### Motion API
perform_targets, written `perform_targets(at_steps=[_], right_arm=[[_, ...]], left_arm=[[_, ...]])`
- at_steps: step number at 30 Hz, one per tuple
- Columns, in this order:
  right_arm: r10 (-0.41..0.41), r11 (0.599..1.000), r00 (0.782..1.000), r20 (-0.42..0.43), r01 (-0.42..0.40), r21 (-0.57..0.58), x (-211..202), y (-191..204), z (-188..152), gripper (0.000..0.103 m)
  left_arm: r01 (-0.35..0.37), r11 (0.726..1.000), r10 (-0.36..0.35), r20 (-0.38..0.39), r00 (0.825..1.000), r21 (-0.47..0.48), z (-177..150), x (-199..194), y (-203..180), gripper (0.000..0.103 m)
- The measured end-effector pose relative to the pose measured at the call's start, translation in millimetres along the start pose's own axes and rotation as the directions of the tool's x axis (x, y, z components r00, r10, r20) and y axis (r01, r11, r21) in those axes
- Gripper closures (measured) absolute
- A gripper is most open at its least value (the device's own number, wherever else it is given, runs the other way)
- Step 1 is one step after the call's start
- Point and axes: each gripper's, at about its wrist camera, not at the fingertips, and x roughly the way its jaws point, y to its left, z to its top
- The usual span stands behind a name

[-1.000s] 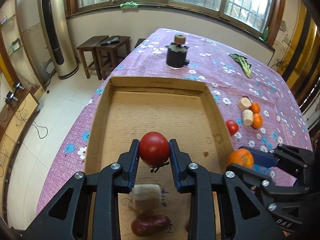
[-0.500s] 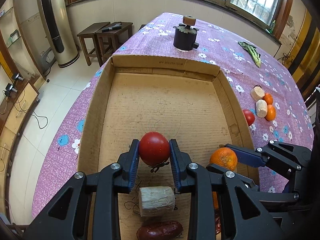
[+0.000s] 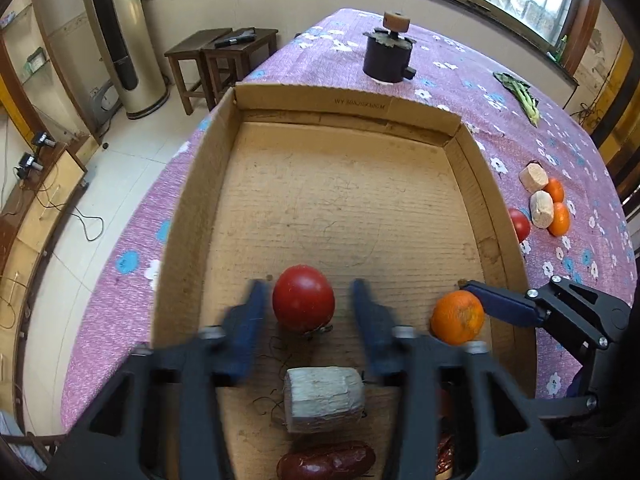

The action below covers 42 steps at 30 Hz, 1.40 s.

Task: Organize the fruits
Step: 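Open right tool releasing the orange into the box while left tool releases tomato, then withdraw both tools from the box toward the fruits on the cloth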

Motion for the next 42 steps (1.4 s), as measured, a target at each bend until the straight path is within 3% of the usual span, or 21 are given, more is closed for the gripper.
perform_targets(at_steps=[2, 9, 15, 24, 37, 42], right_arm=[[-0.011, 1.000, 1.000, 0.011, 0.011, -0.009, -5.1, 2.2, -1.4, 0.052], [-0.005, 1.000, 0.999, 0.051, 0.005, 0.001, -30.7, 1.0, -10.1, 0.052], [-0.019, 0.999, 0.995, 0.102, 0.016, 0.028, -63.8, -1.6, -24.4, 0.046], [-0.068, 0.995, 0.986, 0.153, 0.055, 0.082, -105.7, -22.8, -45.4, 0.045], [-0.151, 0.974, 0.977, 0.151, 0.122, 0.189, -132.3, -75.2, -80.6, 0.045], [-0.173, 0.966, 0.974, 0.149, 0.139, 0.217, -139.8, -89.9, -88.9, 0.045]], left_arm=[[-0.020, 1.000, 0.020, 0.022, 1.000, 0.003, -0.7, -6.5, 0.4, 0.034], [-0.031, 1.000, 0.031, 0.057, 0.998, 0.002, -5.2, -23.2, 1.2, 0.035], [0.002, 1.000, -0.002, 0.094, 0.996, 0.009, -10.2, -40.1, -9.4, 0.034], [0.048, 0.997, -0.055, 0.116, 0.992, 0.067, -17.2, -56.0, -44.6, 0.034], [0.099, 0.987, -0.113, 0.113, 0.987, 0.123, -22.5, -65.6, -84.4, 0.034], [0.125, 0.982, -0.141, 0.109, 0.984, 0.140, -22.0, -66.3, -102.6, 0.030]])
